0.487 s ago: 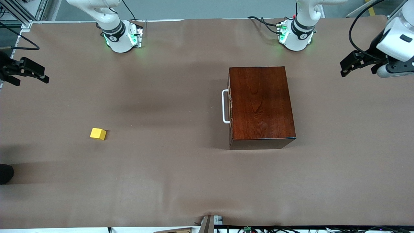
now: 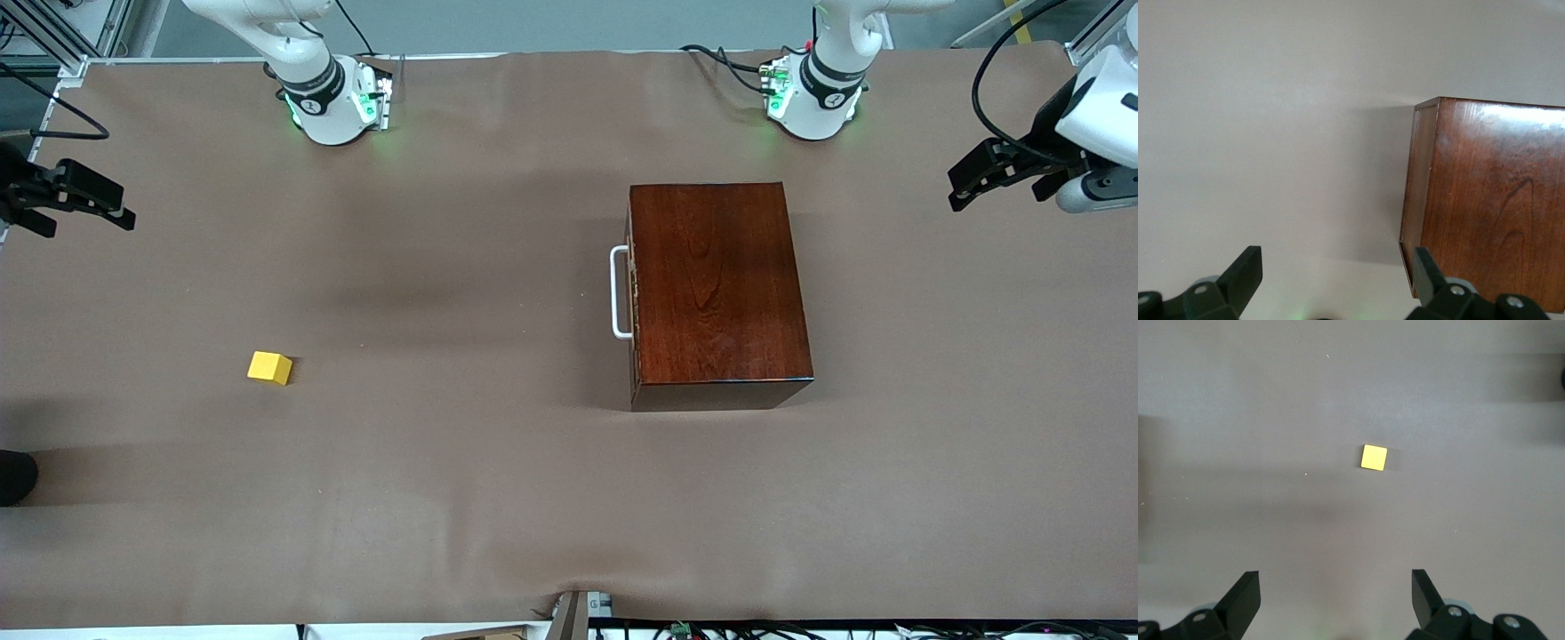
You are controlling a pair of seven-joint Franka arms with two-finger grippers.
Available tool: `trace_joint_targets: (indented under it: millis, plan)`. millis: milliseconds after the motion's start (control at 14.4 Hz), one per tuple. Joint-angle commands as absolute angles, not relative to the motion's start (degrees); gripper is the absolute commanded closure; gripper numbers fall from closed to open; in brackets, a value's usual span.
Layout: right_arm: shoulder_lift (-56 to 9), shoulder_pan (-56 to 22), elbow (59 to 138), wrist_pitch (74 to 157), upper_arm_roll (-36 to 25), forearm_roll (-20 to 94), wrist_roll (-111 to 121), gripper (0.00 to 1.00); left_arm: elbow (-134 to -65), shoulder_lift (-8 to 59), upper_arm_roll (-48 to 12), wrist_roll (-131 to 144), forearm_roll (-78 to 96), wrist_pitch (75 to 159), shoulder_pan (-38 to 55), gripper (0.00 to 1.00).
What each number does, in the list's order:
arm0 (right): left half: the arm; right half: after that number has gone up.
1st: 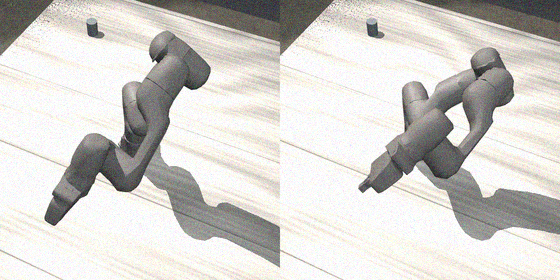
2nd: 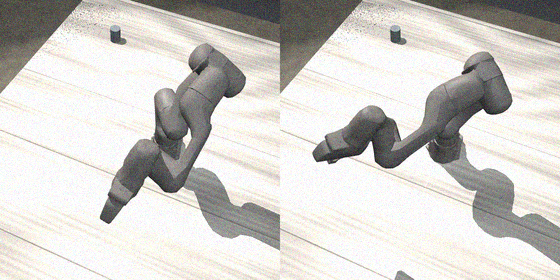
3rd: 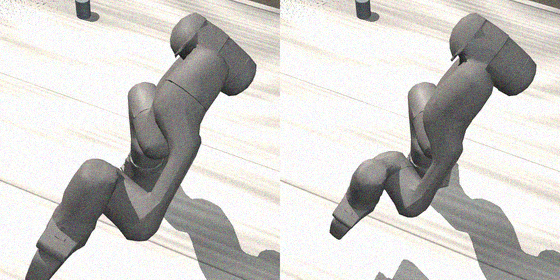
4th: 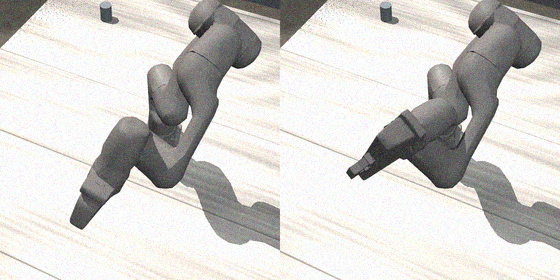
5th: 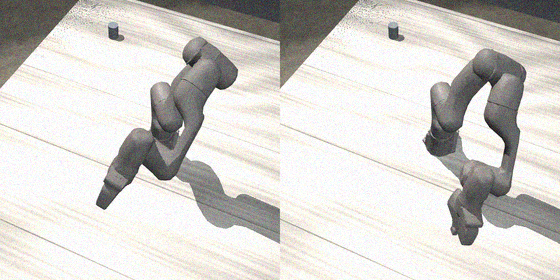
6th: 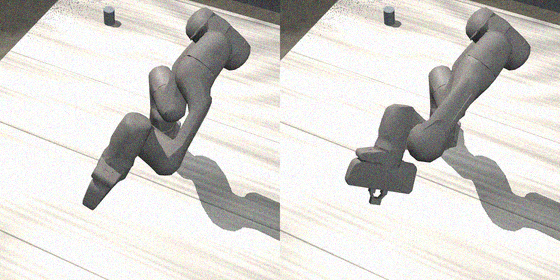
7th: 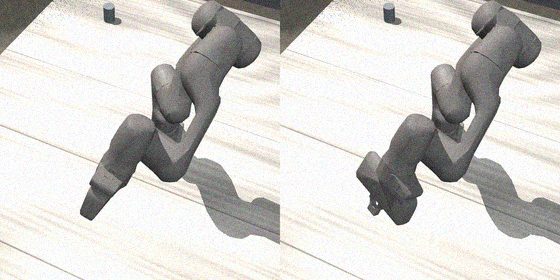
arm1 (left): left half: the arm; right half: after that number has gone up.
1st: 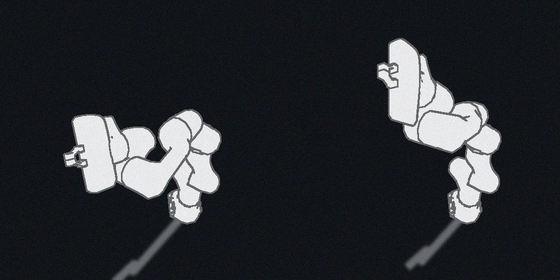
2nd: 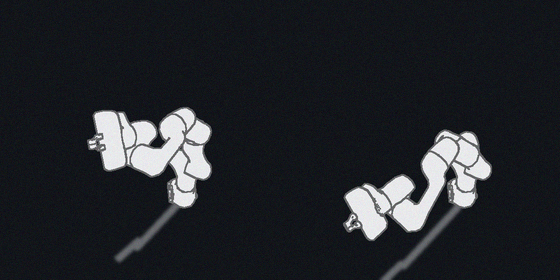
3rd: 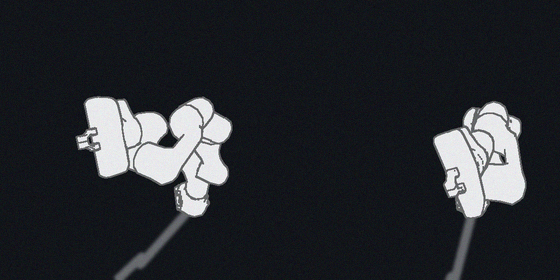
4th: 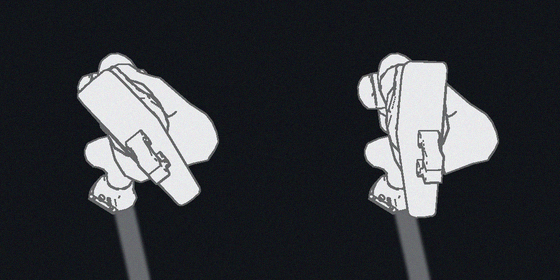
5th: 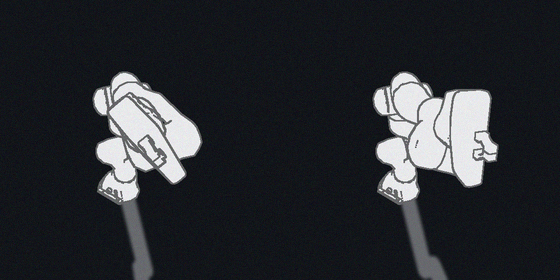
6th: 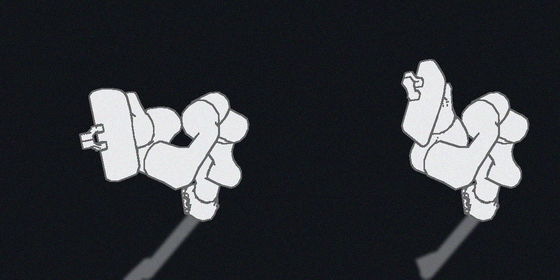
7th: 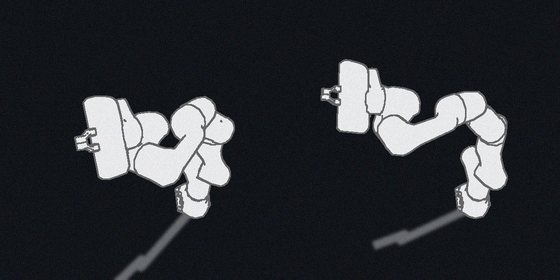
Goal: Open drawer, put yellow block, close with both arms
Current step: 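Move the left gripper to the white drawer handle of the wooden box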
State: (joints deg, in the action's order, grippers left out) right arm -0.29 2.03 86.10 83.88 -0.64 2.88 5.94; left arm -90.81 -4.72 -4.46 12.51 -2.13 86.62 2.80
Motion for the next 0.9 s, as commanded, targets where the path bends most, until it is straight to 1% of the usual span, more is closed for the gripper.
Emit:
trace_joint_targets:
  millis: [0,209,348,487,557,835]
  plan:
    - [-1.6,2.7,84.7,83.5,-0.5,2.2,6.1,0.0,-88.2,-1.9,-5.3,13.0,-1.8,85.5,3.5,0.0]
    - [-2.4,3.3,83.8,83.5,-0.5,2.3,6.0,0.0,-88.2,-0.4,-10.0,18.6,-2.3,85.6,4.3,0.0]
    - [-2.4,3.3,83.8,83.2,-0.6,1.8,6.0,0.0,-88.1,1.7,-13.6,22.2,-3.0,86.0,5.5,0.0]
    - [-2.4,3.3,83.8,83.1,-0.7,0.5,5.9,0.0,-85.4,4.9,-16.0,29.6,-2.8,86.0,7.1,0.0]
    - [-2.5,3.3,83.8,83.1,-0.7,0.3,6.0,0.0,-84.2,6.7,-16.8,32.8,-3.0,86.0,8.5,0.0]
    - [-3.0,2.7,83.7,83.4,-0.6,-1.4,6.0,0.0,-80.7,12.7,-16.9,38.8,-4.3,87.7,15.8,0.0]
